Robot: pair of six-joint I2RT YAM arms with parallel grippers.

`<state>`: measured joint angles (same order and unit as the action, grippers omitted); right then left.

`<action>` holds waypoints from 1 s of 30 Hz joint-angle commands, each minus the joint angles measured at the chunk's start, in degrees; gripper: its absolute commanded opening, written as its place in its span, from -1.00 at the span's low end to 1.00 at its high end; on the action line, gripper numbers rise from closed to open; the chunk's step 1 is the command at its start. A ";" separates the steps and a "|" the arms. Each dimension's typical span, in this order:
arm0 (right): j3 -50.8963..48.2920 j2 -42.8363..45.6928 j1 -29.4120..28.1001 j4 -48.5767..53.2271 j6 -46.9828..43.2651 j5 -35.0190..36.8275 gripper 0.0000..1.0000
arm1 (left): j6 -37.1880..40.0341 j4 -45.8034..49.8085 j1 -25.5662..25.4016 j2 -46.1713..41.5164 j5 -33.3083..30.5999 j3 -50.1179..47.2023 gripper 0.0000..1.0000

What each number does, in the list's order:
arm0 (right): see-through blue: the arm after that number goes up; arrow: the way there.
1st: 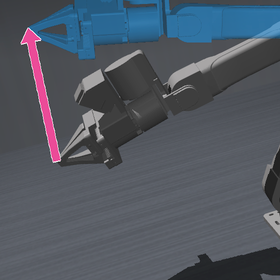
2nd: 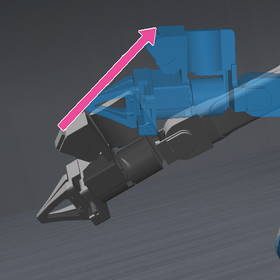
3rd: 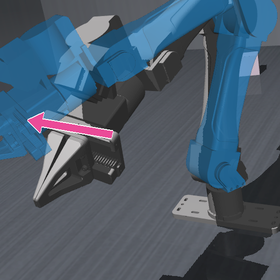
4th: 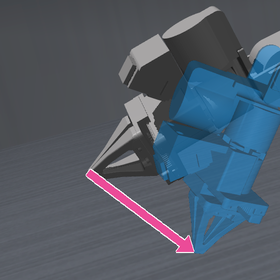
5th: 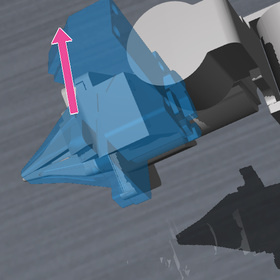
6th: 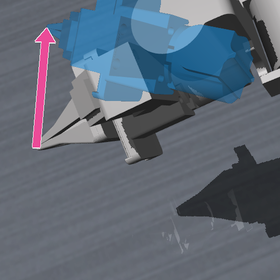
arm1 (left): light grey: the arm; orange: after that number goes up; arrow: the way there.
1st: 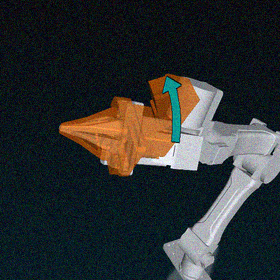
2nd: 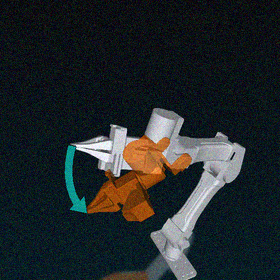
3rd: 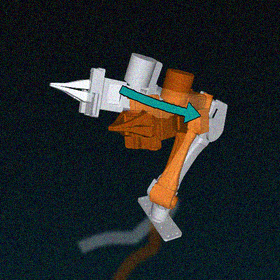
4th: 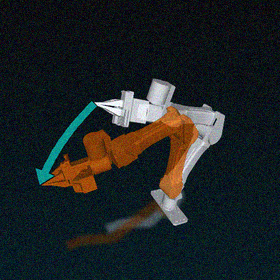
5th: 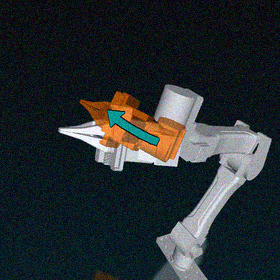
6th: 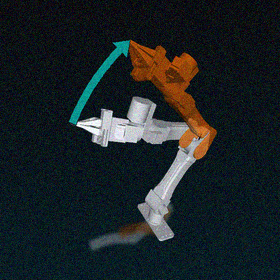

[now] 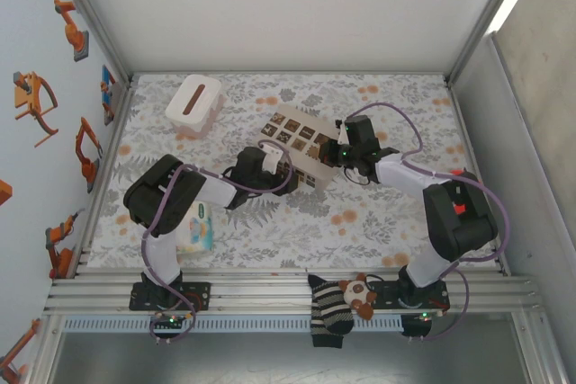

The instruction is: Unlock the padlock with the key

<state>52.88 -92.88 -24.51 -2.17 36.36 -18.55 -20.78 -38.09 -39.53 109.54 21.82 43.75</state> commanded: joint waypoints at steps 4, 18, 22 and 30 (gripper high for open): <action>-0.15 -0.72 -0.78 3.05 -0.47 -0.09 -1.00 | -0.41 -0.69 1.64 -1.95 -3.22 -1.54 -0.09; -0.28 -0.63 -0.71 2.77 -0.34 -0.26 -1.00 | 0.48 0.37 1.52 -0.81 -2.66 -0.09 -0.09; -0.49 -0.46 -0.75 2.79 -0.34 -0.26 -1.00 | 0.16 -0.06 1.21 -0.47 -2.73 0.21 -0.14; -0.93 -0.04 -0.71 2.44 -0.20 -0.35 -1.00 | -0.22 0.05 1.03 -0.58 -3.07 0.98 -0.19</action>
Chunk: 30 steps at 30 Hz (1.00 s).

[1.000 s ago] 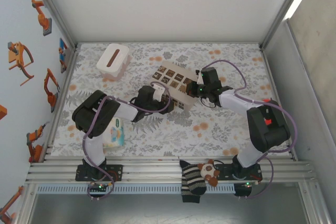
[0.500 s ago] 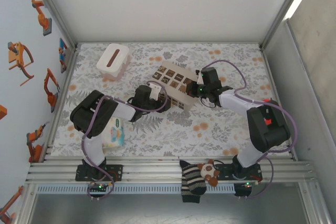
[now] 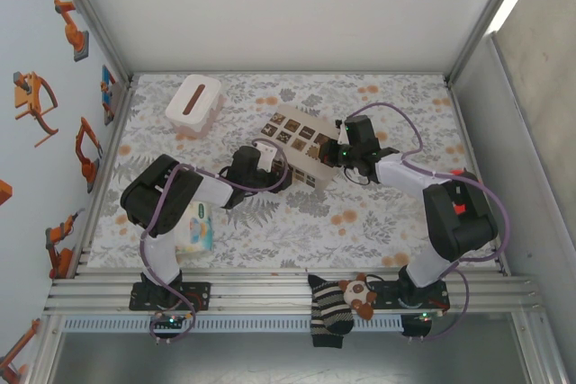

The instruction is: Unlock the padlock with the key

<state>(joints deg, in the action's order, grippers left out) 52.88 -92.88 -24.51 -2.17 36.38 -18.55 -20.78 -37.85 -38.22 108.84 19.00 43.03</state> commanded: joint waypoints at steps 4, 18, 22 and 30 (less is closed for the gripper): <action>-1.16 0.18 -0.71 2.35 -0.13 -0.26 -1.00 | -0.41 -0.17 -0.50 0.24 -0.31 2.24 -0.21; -1.64 0.84 -0.71 2.26 -0.02 0.18 -1.00 | -1.11 -0.53 -1.32 1.25 -2.09 2.89 -0.28; -1.64 1.36 -0.72 2.17 -0.05 0.09 -1.00 | -1.11 -0.70 -1.33 0.37 -2.48 2.40 -0.33; -1.53 2.82 -0.71 1.68 -1.02 0.31 -1.00 | -0.52 0.07 -1.33 -1.67 -2.31 1.89 -0.41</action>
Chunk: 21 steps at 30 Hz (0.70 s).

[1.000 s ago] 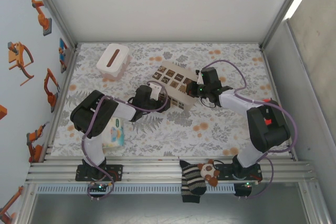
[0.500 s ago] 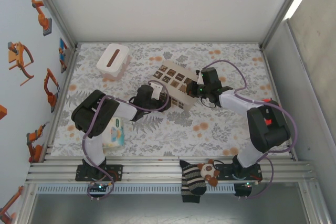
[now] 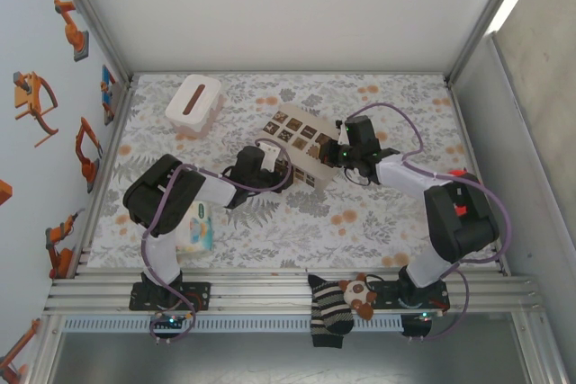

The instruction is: Unlock the padlock with the key

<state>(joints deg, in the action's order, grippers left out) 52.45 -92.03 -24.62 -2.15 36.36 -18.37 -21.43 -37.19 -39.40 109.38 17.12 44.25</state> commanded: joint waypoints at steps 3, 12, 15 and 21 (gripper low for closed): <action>-1.03 2.96 -0.60 0.89 -1.36 -0.12 -1.00 | 0.68 0.14 -0.15 -3.07 -0.43 0.32 -0.43; -2.53 8.82 -0.60 0.97 -4.10 -0.17 -1.00 | 0.43 1.62 -0.15 -5.29 0.18 0.23 -0.49; -4.50 12.25 -0.73 1.99 -6.00 -0.48 -1.00 | 0.12 2.66 -0.15 -6.21 0.71 0.66 -0.51; -10.61 19.72 -2.89 2.54 -11.00 -0.73 -1.00 | -1.13 6.10 -0.31 -8.21 2.08 2.43 -0.55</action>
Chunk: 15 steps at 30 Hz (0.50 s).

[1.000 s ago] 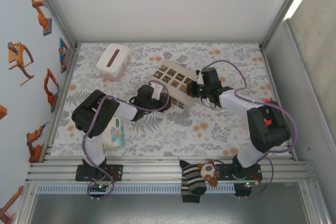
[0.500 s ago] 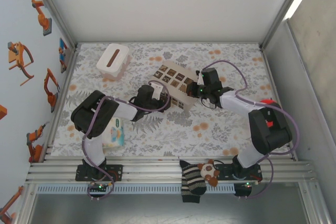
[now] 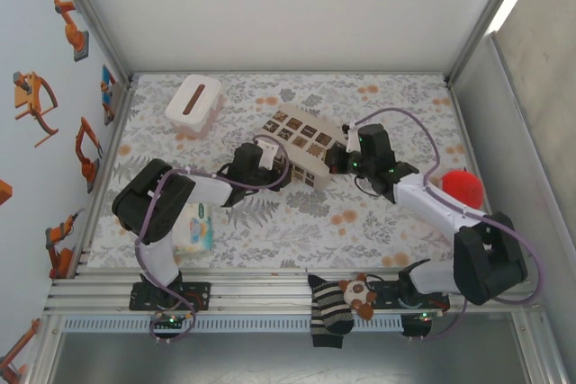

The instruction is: Unlock the padlock with the key

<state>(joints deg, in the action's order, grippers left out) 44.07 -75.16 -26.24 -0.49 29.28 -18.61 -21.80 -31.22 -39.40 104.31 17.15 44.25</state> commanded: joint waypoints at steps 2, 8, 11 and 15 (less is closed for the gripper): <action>-4.26 5.20 -2.31 0.89 -5.41 -0.07 -1.00 | -1.29 2.94 -0.28 -3.63 2.05 3.75 -0.55; -9.96 10.73 -6.57 -0.48 -8.93 3.26 -1.00 | -2.48 7.76 -0.68 -5.21 3.92 6.35 -0.56; -11.78 11.82 -8.79 -1.38 -11.04 5.54 -1.00 | -3.43 9.72 -0.68 -5.50 4.86 7.54 -0.56; -14.56 11.45 -9.93 -5.46 -11.99 6.41 -1.00 | -4.81 12.80 -0.76 -5.79 5.27 9.37 -0.56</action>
<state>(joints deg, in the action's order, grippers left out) 31.07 -64.05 -35.46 -2.31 19.88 -14.85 -25.04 -18.76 -39.75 101.36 20.01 50.74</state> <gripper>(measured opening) 0.048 0.238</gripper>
